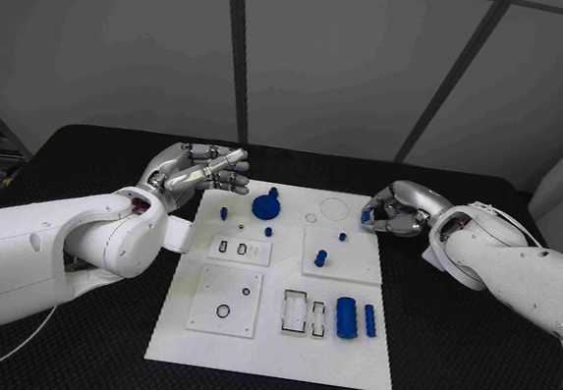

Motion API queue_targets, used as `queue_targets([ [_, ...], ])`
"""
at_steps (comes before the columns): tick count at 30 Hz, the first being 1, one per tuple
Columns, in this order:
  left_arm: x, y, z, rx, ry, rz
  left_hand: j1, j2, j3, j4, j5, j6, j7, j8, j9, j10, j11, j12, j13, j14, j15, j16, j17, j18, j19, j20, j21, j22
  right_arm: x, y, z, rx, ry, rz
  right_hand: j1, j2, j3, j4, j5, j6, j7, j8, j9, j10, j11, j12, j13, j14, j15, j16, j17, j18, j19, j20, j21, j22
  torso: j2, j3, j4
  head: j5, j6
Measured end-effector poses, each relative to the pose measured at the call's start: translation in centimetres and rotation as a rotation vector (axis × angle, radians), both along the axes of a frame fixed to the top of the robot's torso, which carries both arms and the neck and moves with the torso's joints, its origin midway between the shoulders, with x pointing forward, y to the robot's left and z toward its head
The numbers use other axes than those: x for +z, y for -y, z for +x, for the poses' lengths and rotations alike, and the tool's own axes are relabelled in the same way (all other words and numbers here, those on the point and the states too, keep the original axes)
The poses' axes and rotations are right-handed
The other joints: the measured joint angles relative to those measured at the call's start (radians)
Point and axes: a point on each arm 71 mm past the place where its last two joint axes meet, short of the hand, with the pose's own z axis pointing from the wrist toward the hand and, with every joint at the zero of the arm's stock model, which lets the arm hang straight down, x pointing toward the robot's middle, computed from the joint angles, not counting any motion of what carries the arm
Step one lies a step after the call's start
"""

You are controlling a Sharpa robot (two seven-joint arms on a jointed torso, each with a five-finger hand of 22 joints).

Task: Assemble the parts on the task board

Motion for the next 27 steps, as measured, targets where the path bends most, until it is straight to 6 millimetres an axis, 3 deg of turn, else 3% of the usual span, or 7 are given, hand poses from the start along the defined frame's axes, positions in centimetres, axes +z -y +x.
queue_targets([
  [8,0.0,0.0,0.0,0.0,0.0,0.0,0.0,0.0,0.0,0.0,0.0,0.0,0.0,0.0,0.0,0.0,0.0,0.0,0.0,0.0,0.0,0.0,0.0,0.0,0.0,0.0,0.0,0.0,0.5,-0.4,-0.5,-0.003,0.017,0.053,-0.003,0.003,0.0,0.0,0.007,0.001,0.001,0.001,0.0,0.0,0.0,0.0,-0.001,0.0,0.0,0.0,0.0,0.0,0.0,0.0,0.0,0.001,0.0,0.0,0.0,0.001,0.0],
  [13,0.0,-0.1,0.0,0.002,0.0,0.001,0.0,0.0,0.0,0.0,0.0,0.0,0.0,0.0,0.0,0.0,0.0,0.0,0.0,0.0,0.0,0.0,0.0,0.0,0.0,0.0,0.0,0.0,1.1,-1.7,-1.5,0.016,0.018,0.089,-0.004,0.004,0.001,-0.001,0.007,0.001,0.001,0.001,0.0,0.0,0.0,0.0,-0.001,-0.002,-0.002,0.0,0.0,0.0,0.0,0.0,0.0,0.001,-0.003,-0.0008,-0.0026,0.004,0.001],
  [20,-0.1,-0.4,0.1,0.009,-0.002,0.005,0.0,0.0,0.0,0.0,0.0,0.0,0.0,0.0,0.0,0.0,0.0,0.0,0.0,0.0,0.0,0.0,0.0,0.0,0.0,0.0,0.0,0.0,2.1,-6.3,-3.5,0.08,0.01,0.14,-0.004,0.004,0.007,-0.007,0.013,0.001,0.001,0.002,0.0,0.0,0.0,0.0,-0.001,-0.004,-0.003,0.0,0.0,0.0,0.003,-0.003,0.0,0.001,-0.008,-0.0044,-0.0052,0.01,-0.001],
  [27,-0.2,-0.9,0.3,0.022,-0.002,0.011,0.0,0.0,0.0,0.0,0.0,0.0,0.0,0.0,0.0,0.0,0.0,0.0,0.0,0.0,0.0,0.0,0.0,0.0,0.0,0.0,0.0,0.001,2.6,-12.2,-4.7,0.139,-0.003,0.153,-0.004,0.004,0.007,-0.007,0.013,0.001,0.0,0.002,0.0,0.0,0.0,0.0,-0.001,-0.004,-0.003,0.0,0.0,0.0,0.003,-0.003,0.0,0.003,-0.013,-0.0097,-0.003,0.023,-0.006],
])
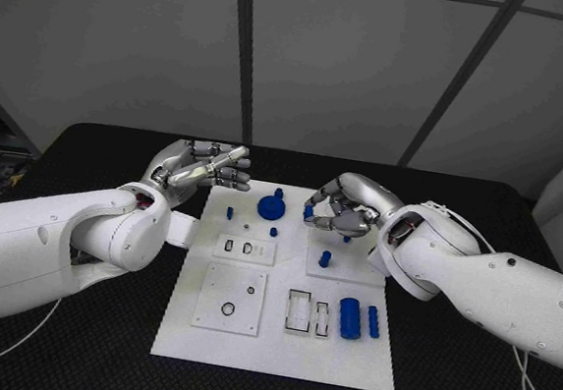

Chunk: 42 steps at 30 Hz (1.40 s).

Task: Assemble the parts on the task board

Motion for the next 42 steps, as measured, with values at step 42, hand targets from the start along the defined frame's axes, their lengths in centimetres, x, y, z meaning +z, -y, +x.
queue_targets([
  [42,-0.2,-0.6,0.4,0.02,0.0,0.008,0.0,0.0,0.003,-0.003,0.0,0.0,0.0,0.0,0.0,0.0,0.0,0.0,0.0,0.0,0.0,0.0,0.002,0.0,0.0,0.0,0.004,0.0,-4.3,-9.5,-2.3,0.103,0.021,-0.193,-0.013,-0.001,0.002,0.003,0.002,-0.006,-0.006,0.0,0.0,0.0,0.0,-0.009,-0.001,0.0,0.0,0.0,0.0,0.0,0.0,0.0,0.0,0.0,0.0,0.0002,-0.0006,0.037,-0.022],
])
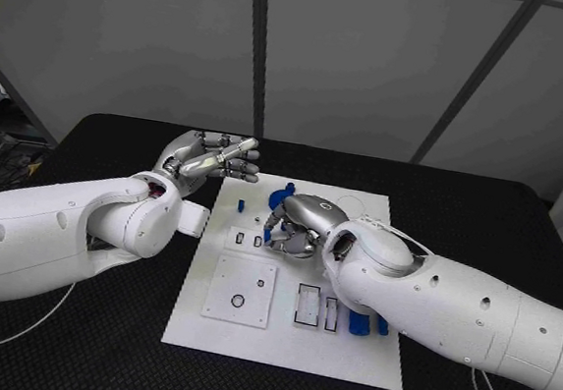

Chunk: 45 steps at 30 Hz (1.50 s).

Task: Assemble the parts on the task board

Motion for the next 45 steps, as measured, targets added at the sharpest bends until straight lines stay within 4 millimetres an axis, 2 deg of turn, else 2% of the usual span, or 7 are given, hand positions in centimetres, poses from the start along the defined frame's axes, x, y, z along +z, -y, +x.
queue_targets([
  [36,0.0,0.08,-0.01,-0.002,-0.001,-0.001,0.0,0.0,0.0,0.0,0.0,0.0,0.0,0.0,0.0,0.0,0.0,0.0,0.0,0.0,0.0,0.0,0.001,0.0,-0.004,-0.004,0.0,0.001,-0.49,-0.22,-0.14,0.012,0.005,-0.036,-0.014,-0.015,-0.002,0.002,-0.001,0.0,0.0,-0.002,0.015,0.0,0.0,0.0,0.0,0.0,0.0,0.0,0.0,0.0,0.0,0.0,0.0,-0.006,0.0,-0.0004,0.0017,0.008,-0.01],
  [45,0.0,0.11,-0.01,-0.003,-0.001,-0.001,0.0,0.0,0.0,0.0,0.0,0.0,0.0,0.0,0.0,0.0,0.0,0.0,0.0,0.0,0.0,0.0,0.001,0.0,-0.004,-0.004,0.0,0.001,-0.47,-0.21,-0.16,0.012,0.005,-0.041,-0.025,-0.021,-0.003,0.003,-0.001,0.0,0.0,-0.007,0.017,-0.009,0.009,-0.015,-0.001,0.0,0.0,0.0,0.001,0.0,0.0,0.0,0.0,-0.011,0.0,-0.0005,0.0012,0.008,-0.012],
])
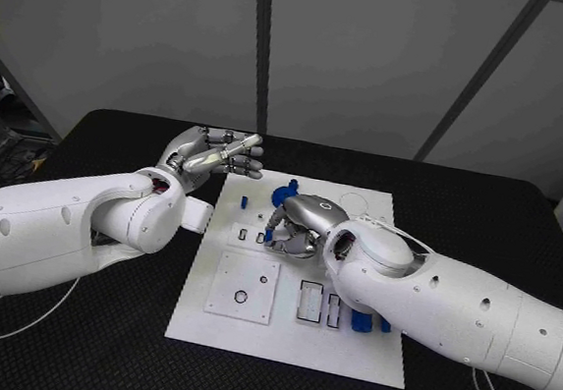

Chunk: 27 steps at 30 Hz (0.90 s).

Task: Assemble the parts on the task board

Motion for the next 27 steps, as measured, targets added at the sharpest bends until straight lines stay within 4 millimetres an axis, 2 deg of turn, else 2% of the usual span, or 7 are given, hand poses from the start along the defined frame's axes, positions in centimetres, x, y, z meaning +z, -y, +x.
queue_targets([
  [2,0.0,0.0,0.01,0.0,0.0,0.0,0.0,0.0,0.0,0.0,0.0,0.0,0.0,0.0,0.0,0.0,0.0,0.0,0.0,0.0,0.0,0.0,0.0,0.0,0.0,0.0,0.0,0.0,-0.01,0.02,0.0,-0.001,0.0,-0.001,-0.006,-0.004,-0.003,0.003,0.0,-0.005,-0.003,-0.009,0.0,-0.005,0.005,-0.009,-0.007,0.0,0.0,0.0,0.0,0.0,-0.004,0.004,0.0,-0.002,0.0,0.0,0.0,0.0,-0.001],
  [6,-0.01,0.0,0.01,0.0,0.0,0.0,0.0,0.0,0.0,0.0,0.0,0.0,0.0,0.0,0.0,0.0,0.0,0.0,0.0,0.0,0.0,0.0,0.0,0.0,0.0,0.0,0.0,0.0,-0.2,0.07,-0.05,-0.003,-0.004,-0.006,-0.014,-0.007,-0.002,0.003,0.001,-0.033,0.011,-0.023,-0.006,-0.014,0.014,-0.018,-0.016,0.004,0.004,0.0,0.0,0.0,-0.007,0.007,0.0,-0.007,0.0,0.0001,-0.0003,0.0,-0.001],
  [11,-0.02,0.0,0.02,0.0,0.0,0.0,0.0,0.0,0.0,0.0,0.0,0.0,0.0,0.0,0.0,0.0,0.0,0.0,0.0,0.0,0.0,0.0,0.0,0.0,0.0,0.0,0.0,0.0,-0.36,0.17,-0.04,-0.007,-0.008,-0.011,-0.021,-0.013,-0.002,0.003,-0.001,-0.047,0.02,-0.031,-0.012,-0.022,0.022,-0.023,-0.021,0.004,0.011,0.0,0.0,0.0,-0.011,0.011,-0.004,-0.009,0.0,0.0003,-0.0004,0.0,-0.001],
  [13,-0.02,0.0,0.03,0.001,0.0,0.0,0.0,0.0,0.0,0.0,0.0,0.0,0.0,-0.004,0.0,0.0,0.0,0.0,0.0,0.0,0.0,0.0,0.001,0.0,0.0,0.0,0.0,0.0,-0.35,0.18,-0.02,-0.008,-0.008,-0.012,-0.022,-0.015,-0.002,0.003,-0.004,-0.05,0.017,-0.031,-0.011,-0.021,0.021,-0.023,-0.022,0.004,0.011,0.0,0.0,0.0,-0.011,0.011,-0.004,-0.009,0.0,0.0004,-0.0004,0.0,-0.001],
  [16,-0.03,0.01,0.04,0.001,0.0,0.0,0.0,0.0,0.0,0.0,0.0,0.0,0.0,-0.004,0.0,0.0,0.0,0.0,0.0,0.0,0.0,0.0,0.001,0.0,0.0,0.0,0.0,0.0,-0.35,0.18,-0.02,-0.009,-0.008,-0.012,-0.025,-0.017,-0.003,0.004,-0.004,-0.057,0.023,-0.036,-0.012,-0.025,0.025,-0.024,-0.025,0.004,0.011,0.0,0.0,0.0,-0.013,0.013,-0.004,-0.012,0.0,0.0006,-0.0005,0.0,-0.001],
  [27,-0.04,0.02,0.07,0.001,-0.001,0.0,0.0,0.0,0.0,0.0,0.0,0.0,0.0,-0.004,0.0,0.0,0.0,0.0,0.0,0.0,0.0,0.0,0.001,0.0,0.0,0.0,0.0,0.0,-0.36,0.19,-0.01,-0.011,-0.008,-0.014,-0.034,-0.026,-0.008,0.008,-0.01,-0.075,0.027,-0.043,-0.013,-0.036,0.028,-0.031,-0.031,0.004,0.018,0.0,0.0,0.0,-0.018,0.018,-0.008,-0.015,0.0,0.0009,-0.0008,-0.001,-0.002],
])
